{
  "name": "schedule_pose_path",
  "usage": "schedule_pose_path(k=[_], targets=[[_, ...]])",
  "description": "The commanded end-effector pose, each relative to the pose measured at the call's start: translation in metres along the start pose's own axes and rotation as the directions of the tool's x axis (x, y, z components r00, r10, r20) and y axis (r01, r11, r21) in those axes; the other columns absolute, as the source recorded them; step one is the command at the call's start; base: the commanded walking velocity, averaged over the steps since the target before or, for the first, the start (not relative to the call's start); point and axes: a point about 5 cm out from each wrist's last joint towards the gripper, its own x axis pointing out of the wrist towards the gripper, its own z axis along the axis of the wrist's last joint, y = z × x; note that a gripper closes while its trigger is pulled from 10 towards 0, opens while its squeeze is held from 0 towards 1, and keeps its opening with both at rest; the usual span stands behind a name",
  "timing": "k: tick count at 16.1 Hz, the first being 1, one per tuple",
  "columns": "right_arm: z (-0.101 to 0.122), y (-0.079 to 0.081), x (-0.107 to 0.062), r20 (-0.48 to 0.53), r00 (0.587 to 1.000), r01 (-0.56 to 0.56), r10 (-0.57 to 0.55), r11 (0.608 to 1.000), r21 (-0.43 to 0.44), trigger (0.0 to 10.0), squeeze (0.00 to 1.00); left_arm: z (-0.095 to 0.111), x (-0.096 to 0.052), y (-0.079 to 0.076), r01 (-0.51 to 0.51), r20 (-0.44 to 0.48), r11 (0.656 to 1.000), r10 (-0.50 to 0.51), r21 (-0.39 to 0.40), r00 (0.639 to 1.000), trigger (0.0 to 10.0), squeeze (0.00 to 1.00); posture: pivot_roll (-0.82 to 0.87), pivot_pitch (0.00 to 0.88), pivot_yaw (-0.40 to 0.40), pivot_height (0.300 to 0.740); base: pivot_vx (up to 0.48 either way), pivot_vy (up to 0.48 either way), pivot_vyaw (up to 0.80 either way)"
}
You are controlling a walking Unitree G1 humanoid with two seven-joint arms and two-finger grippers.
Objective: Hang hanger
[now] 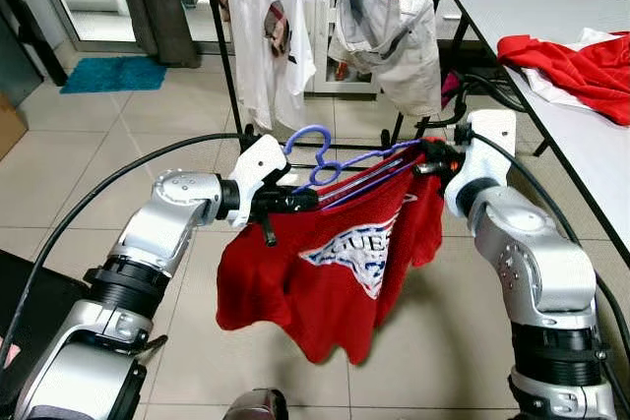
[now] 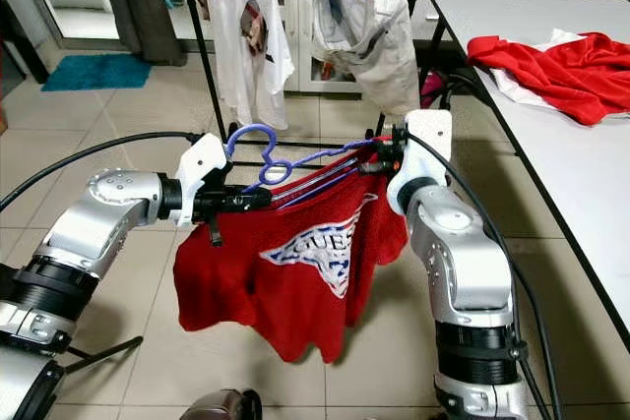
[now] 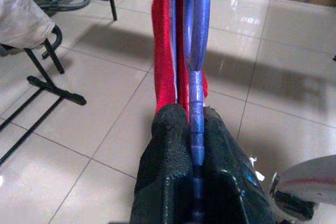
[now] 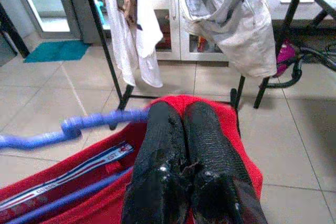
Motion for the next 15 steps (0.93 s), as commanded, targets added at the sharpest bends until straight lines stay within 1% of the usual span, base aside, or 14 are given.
schedule_pose_path(k=[1,5,6,8,11,15], targets=[[0.012,-0.002,-0.002,0.052,0.999,0.004,-0.003,1.000,-0.020,0.0,0.00,-0.001,-0.001,-0.001,0.014,-0.022,1.000,-0.014,0.009,1.000,0.0,0.00,0.04,0.032,0.024,0.740,0.000,0.000,0.00],[0.013,-0.002,-0.002,0.056,0.998,0.001,0.000,1.000,-0.022,0.0,0.00,-0.002,0.000,-0.002,0.016,-0.038,1.000,-0.016,0.016,0.999,0.0,0.00,0.04,0.031,0.021,0.740,0.000,0.000,0.00],[0.014,0.002,-0.003,0.052,0.998,-0.022,0.024,0.999,-0.032,0.0,0.00,-0.003,0.000,0.001,-0.013,-0.044,1.000,0.014,0.018,0.999,0.0,0.00,0.04,0.031,0.021,0.740,0.000,0.000,0.00],[0.014,0.006,-0.004,0.048,0.998,-0.046,0.049,0.998,-0.046,0.0,0.00,-0.002,0.000,0.004,-0.033,-0.050,0.999,0.034,0.021,0.998,0.0,0.00,0.04,0.028,0.024,0.740,0.000,0.000,0.00],[0.013,0.018,-0.008,0.031,0.994,-0.104,0.107,0.991,-0.081,0.0,0.00,0.000,0.001,0.012,-0.070,-0.070,0.997,0.072,0.038,0.995,0.0,0.00,0.04,0.017,0.037,0.740,0.000,0.000,0.00],[0.009,0.024,-0.011,0.010,0.992,-0.128,0.129,0.987,-0.094,0.0,0.00,0.002,0.002,0.017,-0.084,-0.071,0.995,0.087,0.050,0.994,0.0,0.00,0.04,0.012,0.040,0.740,0.000,0.000,0.00]])
